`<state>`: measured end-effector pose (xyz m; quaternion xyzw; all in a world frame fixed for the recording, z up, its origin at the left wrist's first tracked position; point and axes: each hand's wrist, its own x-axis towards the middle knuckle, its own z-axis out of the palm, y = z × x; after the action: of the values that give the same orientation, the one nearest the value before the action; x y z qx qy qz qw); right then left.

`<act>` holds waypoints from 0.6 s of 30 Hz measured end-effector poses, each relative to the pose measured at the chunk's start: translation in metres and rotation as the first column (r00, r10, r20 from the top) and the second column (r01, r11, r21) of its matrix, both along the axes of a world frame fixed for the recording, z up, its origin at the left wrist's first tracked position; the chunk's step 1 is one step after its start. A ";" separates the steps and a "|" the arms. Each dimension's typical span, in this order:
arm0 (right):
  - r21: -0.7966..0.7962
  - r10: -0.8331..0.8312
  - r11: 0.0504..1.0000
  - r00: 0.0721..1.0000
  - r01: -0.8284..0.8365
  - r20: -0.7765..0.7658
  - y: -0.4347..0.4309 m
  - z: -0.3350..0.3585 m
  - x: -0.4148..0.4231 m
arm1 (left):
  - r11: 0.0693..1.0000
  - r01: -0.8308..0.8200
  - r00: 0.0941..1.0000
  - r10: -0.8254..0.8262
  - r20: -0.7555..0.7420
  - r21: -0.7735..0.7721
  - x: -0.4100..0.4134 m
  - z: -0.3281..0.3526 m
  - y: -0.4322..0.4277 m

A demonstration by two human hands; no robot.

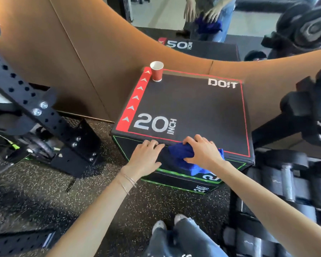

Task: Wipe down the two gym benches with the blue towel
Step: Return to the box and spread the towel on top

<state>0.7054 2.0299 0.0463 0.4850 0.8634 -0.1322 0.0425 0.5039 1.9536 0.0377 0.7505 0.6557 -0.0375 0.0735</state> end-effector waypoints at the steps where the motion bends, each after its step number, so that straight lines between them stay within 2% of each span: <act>1: 0.001 -0.008 1.000 1.000 0.008 0.002 0.008 0.000 -0.003 | 1.000 0.006 1.000 -0.006 -0.001 0.001 -0.004 -0.001 0.008; 12: 0.039 -0.024 0.999 0.999 0.022 0.033 0.119 -0.014 -0.016 | 1.000 0.003 0.999 -0.002 0.050 -0.005 -0.015 -0.006 0.104; 18: 0.036 -0.022 0.999 0.997 0.020 0.074 0.183 -0.035 -0.020 | 0.999 -0.019 1.000 0.020 0.024 -0.044 -0.006 -0.015 0.167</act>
<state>0.6857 2.2134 0.0109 0.4994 0.8583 -0.0991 0.0647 0.4981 2.1208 0.0231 0.7426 0.6611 -0.0419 0.0982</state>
